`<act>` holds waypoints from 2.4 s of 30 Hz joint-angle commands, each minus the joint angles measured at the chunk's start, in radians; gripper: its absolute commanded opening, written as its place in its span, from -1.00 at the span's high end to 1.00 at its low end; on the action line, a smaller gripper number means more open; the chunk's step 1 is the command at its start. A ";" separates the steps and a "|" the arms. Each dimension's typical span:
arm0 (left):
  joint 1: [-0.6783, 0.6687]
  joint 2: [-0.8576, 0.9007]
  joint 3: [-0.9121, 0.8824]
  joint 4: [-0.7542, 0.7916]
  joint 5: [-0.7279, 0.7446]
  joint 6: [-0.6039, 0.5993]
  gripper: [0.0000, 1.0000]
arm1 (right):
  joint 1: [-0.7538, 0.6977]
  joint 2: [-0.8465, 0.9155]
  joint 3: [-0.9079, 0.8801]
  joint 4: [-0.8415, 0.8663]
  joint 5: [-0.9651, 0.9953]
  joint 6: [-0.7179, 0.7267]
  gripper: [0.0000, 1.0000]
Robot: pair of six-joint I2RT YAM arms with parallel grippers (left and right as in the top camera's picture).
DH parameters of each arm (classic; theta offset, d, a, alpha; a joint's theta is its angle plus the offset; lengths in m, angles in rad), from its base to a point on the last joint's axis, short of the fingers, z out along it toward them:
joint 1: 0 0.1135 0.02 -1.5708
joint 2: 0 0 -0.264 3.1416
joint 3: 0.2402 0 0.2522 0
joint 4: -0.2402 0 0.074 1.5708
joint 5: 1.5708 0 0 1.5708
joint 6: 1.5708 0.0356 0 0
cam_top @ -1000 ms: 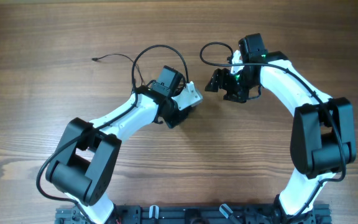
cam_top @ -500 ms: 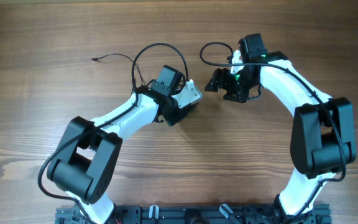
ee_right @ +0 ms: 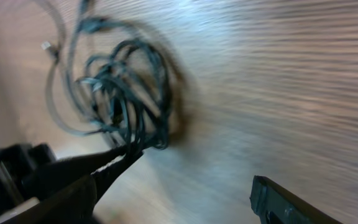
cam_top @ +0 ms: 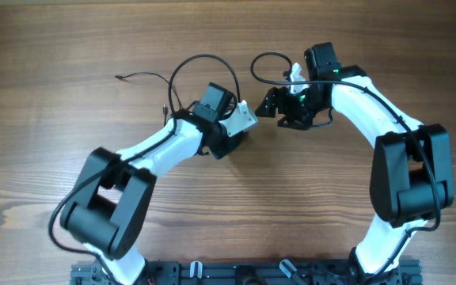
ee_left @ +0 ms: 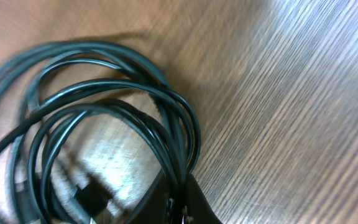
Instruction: Untangle cables
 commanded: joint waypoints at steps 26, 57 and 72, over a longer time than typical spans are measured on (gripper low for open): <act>0.383 -0.381 -0.004 -0.010 0.581 -0.192 0.92 | 0.164 -0.012 -0.001 0.177 0.069 0.164 -0.02; 0.585 -0.449 -0.004 -0.180 0.873 -0.284 0.92 | 0.051 -0.016 0.007 0.271 -0.498 -0.185 0.09; 0.643 -0.224 -0.004 -0.154 1.398 -0.419 0.92 | 0.120 -0.281 0.007 0.306 -0.359 -0.563 0.06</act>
